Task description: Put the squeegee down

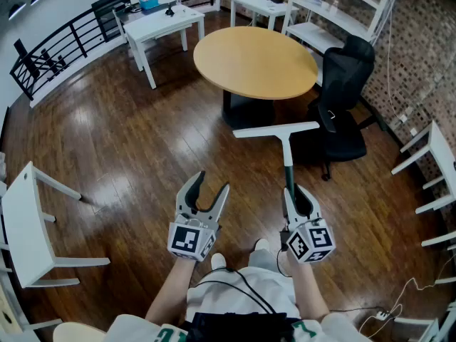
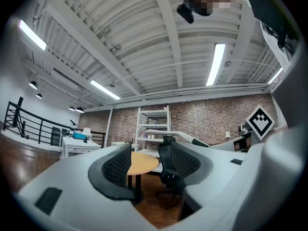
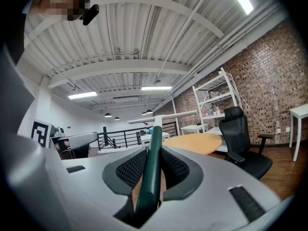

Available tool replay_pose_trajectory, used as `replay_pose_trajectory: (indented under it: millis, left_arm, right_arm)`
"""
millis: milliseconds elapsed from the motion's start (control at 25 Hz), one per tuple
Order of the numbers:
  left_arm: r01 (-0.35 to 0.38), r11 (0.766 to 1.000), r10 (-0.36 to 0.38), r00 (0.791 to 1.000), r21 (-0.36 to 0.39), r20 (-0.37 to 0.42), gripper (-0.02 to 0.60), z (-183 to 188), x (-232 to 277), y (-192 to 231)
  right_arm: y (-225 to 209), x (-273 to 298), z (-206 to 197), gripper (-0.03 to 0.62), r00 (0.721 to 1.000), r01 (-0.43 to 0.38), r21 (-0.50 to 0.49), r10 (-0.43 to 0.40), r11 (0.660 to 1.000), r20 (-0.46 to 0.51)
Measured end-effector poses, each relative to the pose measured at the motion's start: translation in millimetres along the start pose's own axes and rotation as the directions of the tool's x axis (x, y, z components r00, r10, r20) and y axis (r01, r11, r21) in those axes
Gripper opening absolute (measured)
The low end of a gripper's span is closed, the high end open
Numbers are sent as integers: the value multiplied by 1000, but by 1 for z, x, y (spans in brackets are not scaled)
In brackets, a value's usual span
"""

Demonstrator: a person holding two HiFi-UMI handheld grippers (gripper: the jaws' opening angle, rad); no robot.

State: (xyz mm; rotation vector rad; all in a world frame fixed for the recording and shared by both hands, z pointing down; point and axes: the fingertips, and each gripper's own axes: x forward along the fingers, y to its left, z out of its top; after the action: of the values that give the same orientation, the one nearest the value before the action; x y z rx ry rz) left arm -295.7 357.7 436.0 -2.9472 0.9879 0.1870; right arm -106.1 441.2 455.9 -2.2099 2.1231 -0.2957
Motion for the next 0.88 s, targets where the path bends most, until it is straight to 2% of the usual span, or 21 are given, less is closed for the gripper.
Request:
replay_pose_trajectory:
  millis: [120,280,480,640,760,880]
  left_arm:
    - [0,998,-2,1000,-59,-27,239,2,11,-4]
    - [-11,1000,11,999,-14,-36,239,-11,42,4]
    - [-117,993,117,993,-33,-15,239,-5,92,24]
    - [-195,979,194,981,-57,-15,239,-6,131,22]
    - [-188,982,187,982,-31,-37,239,-13,161,7]
    - [-176,984,175,982,-12,-65,239,-17,187,0]
  right_arm:
    - [-14,2,-1,117,1000,24,24,-24,999,-7]
    - [-48,26,6,117,999,15,43,-16,999,30]
    - [-121,72,28,117,996,17,120,-27,993,83]
    - [-183,99,44,117,992,3,148,-21,989,121]
    - [-212,113,40,117,994,-13,187,-8,982,113]
    - [-221,130,34,117,996,-39,211,20,977,92]
